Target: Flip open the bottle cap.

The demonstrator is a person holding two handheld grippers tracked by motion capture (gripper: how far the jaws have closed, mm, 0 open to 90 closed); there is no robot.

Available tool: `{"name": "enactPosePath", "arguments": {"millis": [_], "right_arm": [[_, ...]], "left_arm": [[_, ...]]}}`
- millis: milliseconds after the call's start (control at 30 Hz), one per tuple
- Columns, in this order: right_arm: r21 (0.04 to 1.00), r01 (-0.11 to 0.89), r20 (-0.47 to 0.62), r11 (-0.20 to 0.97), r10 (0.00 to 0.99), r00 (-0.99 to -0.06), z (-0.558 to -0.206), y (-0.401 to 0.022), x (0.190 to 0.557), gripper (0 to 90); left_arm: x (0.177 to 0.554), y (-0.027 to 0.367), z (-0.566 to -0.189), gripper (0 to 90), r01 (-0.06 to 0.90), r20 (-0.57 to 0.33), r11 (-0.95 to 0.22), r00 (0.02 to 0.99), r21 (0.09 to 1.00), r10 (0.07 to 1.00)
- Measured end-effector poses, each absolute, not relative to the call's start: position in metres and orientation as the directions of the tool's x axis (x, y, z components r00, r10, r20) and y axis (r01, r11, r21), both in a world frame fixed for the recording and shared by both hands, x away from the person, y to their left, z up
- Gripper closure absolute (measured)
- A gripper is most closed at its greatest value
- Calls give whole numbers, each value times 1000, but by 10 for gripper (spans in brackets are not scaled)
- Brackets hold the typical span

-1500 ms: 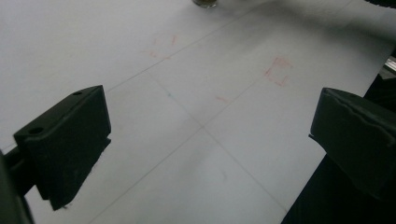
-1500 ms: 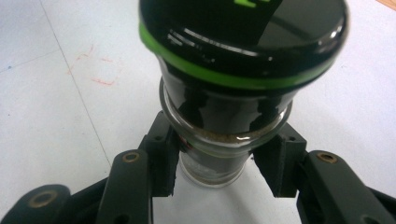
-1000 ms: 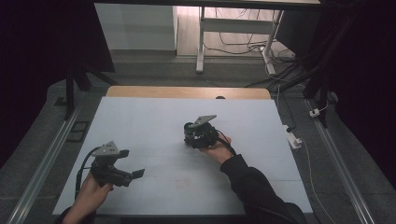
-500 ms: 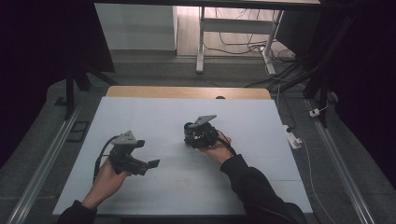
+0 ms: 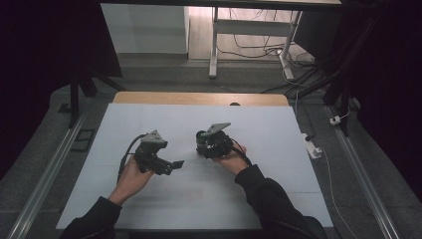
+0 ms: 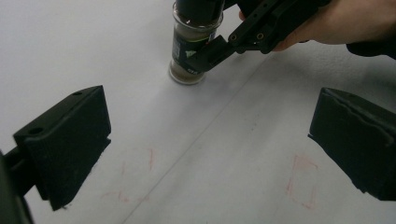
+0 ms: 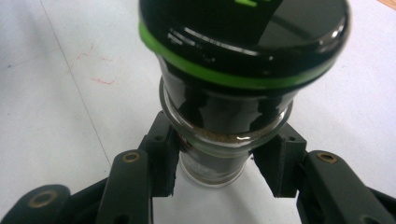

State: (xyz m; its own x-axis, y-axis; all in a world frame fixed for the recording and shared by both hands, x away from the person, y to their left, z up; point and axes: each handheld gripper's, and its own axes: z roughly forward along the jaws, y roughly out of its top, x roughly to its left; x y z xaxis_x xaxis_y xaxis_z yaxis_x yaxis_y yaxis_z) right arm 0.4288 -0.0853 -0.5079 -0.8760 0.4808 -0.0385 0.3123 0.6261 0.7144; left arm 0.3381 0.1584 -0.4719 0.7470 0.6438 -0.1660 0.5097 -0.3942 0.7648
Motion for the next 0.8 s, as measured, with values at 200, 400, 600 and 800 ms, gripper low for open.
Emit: {"name": "enactPosePath", "arguments": {"millis": [200, 400, 600, 800], "right_arm": [[714, 312, -39, 627, 481, -876, -508, -85, 429, 524], [714, 314, -37, 626, 482, -876, -508, -85, 429, 524], [714, 313, -38, 626, 482, -876, -508, -85, 429, 524], [713, 311, -40, 628, 480, -876, -508, -85, 429, 524]], "left_arm": [[349, 142, -473, 0, 480, -136, -437, 776, 761, 616], [359, 137, -471, 12, 463, -141, -444, 796, 767, 588], [367, 131, -469, 224, 441, -110, -463, 805, 769, 583], [373, 128, -469, 497, 420, -94, -488, 823, 765, 560]]}}
